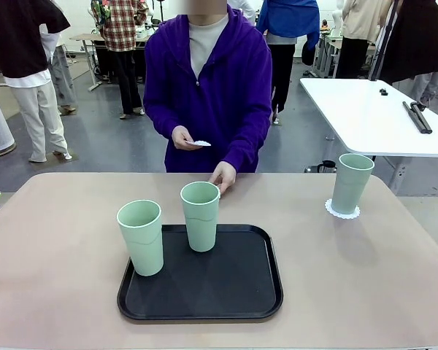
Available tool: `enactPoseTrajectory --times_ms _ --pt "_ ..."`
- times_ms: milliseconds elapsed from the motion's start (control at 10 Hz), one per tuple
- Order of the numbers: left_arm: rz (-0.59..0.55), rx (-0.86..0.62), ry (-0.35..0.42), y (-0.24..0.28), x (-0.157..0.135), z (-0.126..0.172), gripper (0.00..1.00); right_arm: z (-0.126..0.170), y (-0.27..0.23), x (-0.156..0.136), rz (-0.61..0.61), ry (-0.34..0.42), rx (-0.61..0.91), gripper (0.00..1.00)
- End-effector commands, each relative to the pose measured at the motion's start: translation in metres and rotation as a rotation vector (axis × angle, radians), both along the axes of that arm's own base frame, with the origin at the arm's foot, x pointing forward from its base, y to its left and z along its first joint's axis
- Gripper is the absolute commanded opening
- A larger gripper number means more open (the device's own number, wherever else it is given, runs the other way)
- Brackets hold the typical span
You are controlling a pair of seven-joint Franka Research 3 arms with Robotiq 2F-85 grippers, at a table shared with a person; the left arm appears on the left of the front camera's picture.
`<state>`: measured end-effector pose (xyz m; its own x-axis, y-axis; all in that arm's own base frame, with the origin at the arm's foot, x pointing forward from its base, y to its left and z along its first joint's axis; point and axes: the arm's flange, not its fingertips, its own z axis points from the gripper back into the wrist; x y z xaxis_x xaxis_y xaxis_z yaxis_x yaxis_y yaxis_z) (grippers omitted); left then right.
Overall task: Place coasters on the table and set cups on them.
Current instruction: Take one Reusable plastic cup from the Flat Tray and place it on a coaster set by the human.
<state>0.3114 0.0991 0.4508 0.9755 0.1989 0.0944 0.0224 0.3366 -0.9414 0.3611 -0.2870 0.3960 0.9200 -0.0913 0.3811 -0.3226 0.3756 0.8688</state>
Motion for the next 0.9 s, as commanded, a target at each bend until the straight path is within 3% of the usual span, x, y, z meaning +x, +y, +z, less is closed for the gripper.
enactPoseTrajectory --times_ms 0,800 --pt "-0.002 -0.014 -0.017 0.0019 -0.0007 0.0001 1.00 0.0006 -0.0004 0.0002 -0.005 0.003 -0.004 1.00" --pt "-0.002 -0.014 -0.017 0.0019 -0.0007 0.0001 1.00 0.0006 -0.0004 0.0002 -0.005 0.003 -0.004 1.00"
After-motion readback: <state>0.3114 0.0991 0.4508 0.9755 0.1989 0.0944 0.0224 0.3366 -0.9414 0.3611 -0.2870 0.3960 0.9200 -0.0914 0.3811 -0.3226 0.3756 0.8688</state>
